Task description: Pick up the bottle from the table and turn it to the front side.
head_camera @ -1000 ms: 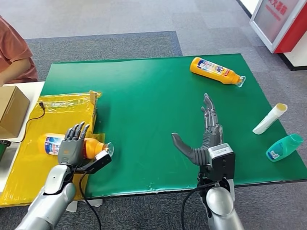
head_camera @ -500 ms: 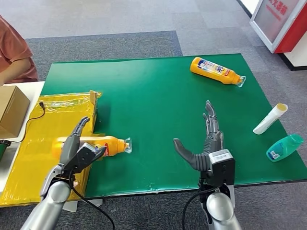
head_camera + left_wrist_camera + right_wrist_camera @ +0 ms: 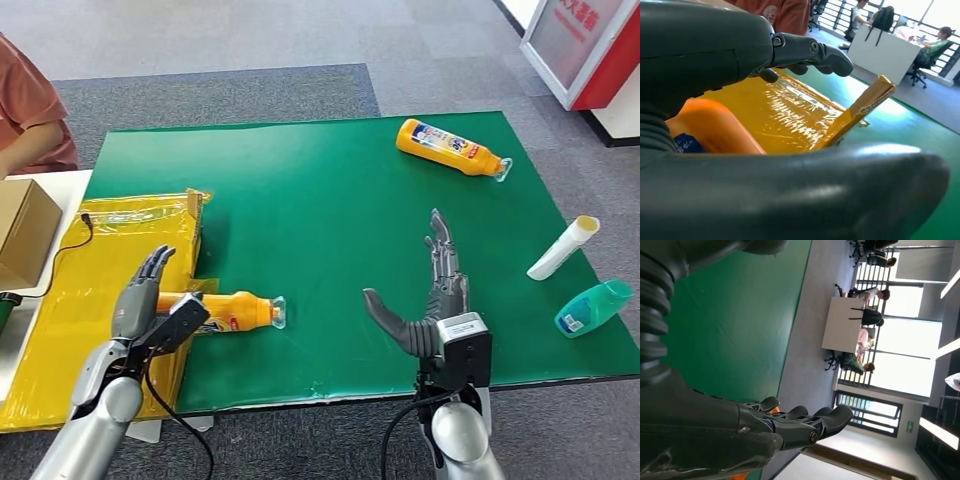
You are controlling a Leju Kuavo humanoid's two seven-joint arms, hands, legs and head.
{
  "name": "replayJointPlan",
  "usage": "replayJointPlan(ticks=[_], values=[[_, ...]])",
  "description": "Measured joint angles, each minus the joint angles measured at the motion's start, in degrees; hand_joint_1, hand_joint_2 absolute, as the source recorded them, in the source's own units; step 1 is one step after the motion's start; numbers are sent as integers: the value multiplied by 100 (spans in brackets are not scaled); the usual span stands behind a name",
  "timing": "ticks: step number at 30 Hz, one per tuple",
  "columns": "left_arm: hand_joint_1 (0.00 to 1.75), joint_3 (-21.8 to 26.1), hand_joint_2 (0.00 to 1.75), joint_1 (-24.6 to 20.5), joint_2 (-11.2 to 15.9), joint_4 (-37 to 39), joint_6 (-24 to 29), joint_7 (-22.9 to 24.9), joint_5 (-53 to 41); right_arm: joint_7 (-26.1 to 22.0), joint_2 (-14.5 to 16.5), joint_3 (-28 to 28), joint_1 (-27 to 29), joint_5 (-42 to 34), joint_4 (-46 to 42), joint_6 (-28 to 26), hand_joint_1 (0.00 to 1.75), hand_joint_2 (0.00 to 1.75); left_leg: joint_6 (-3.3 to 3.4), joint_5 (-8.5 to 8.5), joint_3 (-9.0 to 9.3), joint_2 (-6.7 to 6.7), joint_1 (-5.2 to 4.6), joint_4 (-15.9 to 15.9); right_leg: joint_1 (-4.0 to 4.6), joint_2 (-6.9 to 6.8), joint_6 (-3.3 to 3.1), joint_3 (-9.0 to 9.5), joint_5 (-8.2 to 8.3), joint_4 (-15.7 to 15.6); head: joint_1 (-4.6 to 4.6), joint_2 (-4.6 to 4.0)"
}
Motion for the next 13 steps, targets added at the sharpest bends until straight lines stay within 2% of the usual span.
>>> replayJointPlan(ticks=[6,10,13], values=[[0,170,0,228,-137,-288,67,-1193,1640,-39,-9,-3,26,-13,0,-48,0,175,2,-4,-2,0,-1,0,-1,0,0,-1,-2,-1,0,0],[0,316,0,550,-266,-970,-371,-1865,3150,-76,-38,-3,83,-30,-12,-146,0,175,1,-13,-3,0,-1,0,-1,0,-3,-2,-8,-1,-1,0],[0,377,0,752,-341,-1424,-639,-2089,3778,-79,-50,-3,106,-32,-27,-198,0,175,0,-17,-3,0,-1,0,0,0,-4,-2,-11,-1,-1,0]])
